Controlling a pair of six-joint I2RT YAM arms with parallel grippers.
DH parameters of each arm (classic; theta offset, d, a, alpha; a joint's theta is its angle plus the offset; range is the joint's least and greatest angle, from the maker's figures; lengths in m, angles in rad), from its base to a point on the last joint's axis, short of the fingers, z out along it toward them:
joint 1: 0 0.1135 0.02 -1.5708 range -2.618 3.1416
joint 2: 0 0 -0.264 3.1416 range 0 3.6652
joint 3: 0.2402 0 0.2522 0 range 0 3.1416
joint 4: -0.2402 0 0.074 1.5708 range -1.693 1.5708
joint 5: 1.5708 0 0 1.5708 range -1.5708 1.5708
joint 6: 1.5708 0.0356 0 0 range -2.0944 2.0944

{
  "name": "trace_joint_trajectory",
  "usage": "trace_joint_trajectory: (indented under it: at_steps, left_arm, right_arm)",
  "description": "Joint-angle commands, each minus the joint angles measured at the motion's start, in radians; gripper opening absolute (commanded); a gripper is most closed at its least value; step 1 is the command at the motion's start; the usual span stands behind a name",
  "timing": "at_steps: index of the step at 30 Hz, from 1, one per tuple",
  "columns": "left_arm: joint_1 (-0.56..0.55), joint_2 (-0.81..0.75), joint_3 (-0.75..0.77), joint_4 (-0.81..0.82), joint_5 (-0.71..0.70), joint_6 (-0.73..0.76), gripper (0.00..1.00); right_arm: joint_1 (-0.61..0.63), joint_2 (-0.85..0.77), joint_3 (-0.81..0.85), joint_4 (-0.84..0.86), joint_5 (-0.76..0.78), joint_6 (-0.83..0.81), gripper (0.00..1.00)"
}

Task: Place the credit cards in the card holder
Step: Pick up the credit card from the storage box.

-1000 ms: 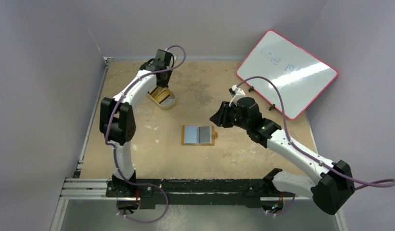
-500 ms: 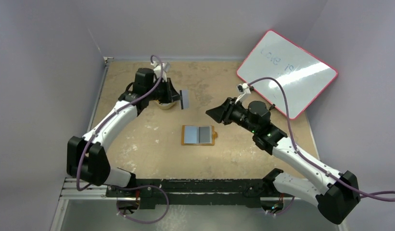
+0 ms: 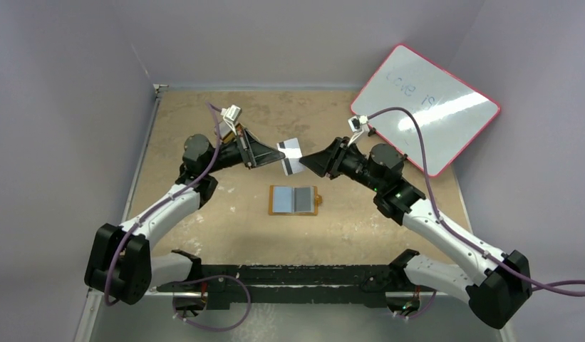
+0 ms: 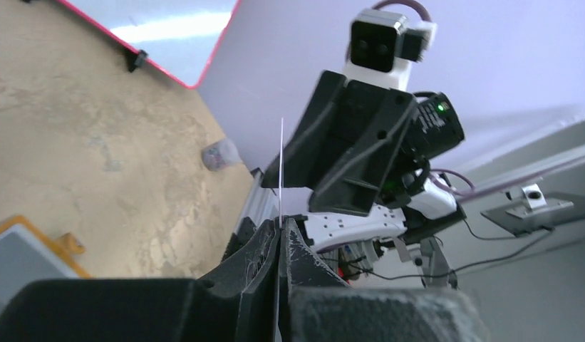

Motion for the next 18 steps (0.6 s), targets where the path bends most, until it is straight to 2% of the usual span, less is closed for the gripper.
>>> trace_joint_trajectory:
  at_steps: [1, 3, 5, 7, 10, 14, 16, 18]
  left_arm:
    - [-0.039, -0.022, -0.002, 0.187, 0.083, -0.084, 0.00]
    - [-0.057, -0.018, 0.000, 0.188, 0.092, -0.078, 0.00]
    - [-0.069, -0.017, 0.002, 0.180, 0.094, -0.066, 0.00]
    - [-0.072, -0.015, 0.006, 0.148, 0.094, -0.042, 0.00]
    - [-0.072, -0.020, 0.024, -0.021, 0.066, 0.056, 0.00]
    - [-0.070, -0.042, 0.108, -0.448, -0.086, 0.333, 0.28]
    - [-0.070, -0.055, 0.121, -0.561, -0.186, 0.402, 0.38]
    - [-0.070, -0.062, 0.114, -0.625, -0.288, 0.432, 0.43]
  right_arm:
    - [-0.004, 0.009, 0.078, -0.026, -0.043, -0.025, 0.41]
    - [-0.004, 0.013, 0.084, -0.032, -0.053, -0.027, 0.39]
    - [-0.006, 0.011, 0.076, -0.020, -0.067, -0.024, 0.33]
    - [-0.006, 0.005, 0.067, -0.003, -0.081, -0.021, 0.18]
    - [-0.006, -0.009, 0.046, 0.016, -0.086, -0.017, 0.00]
    - [-0.006, -0.024, 0.007, 0.017, -0.072, -0.012, 0.00]
    - [-0.006, -0.022, -0.018, 0.011, -0.058, -0.007, 0.00]
    - [-0.006, -0.010, -0.044, 0.004, -0.040, 0.000, 0.00]
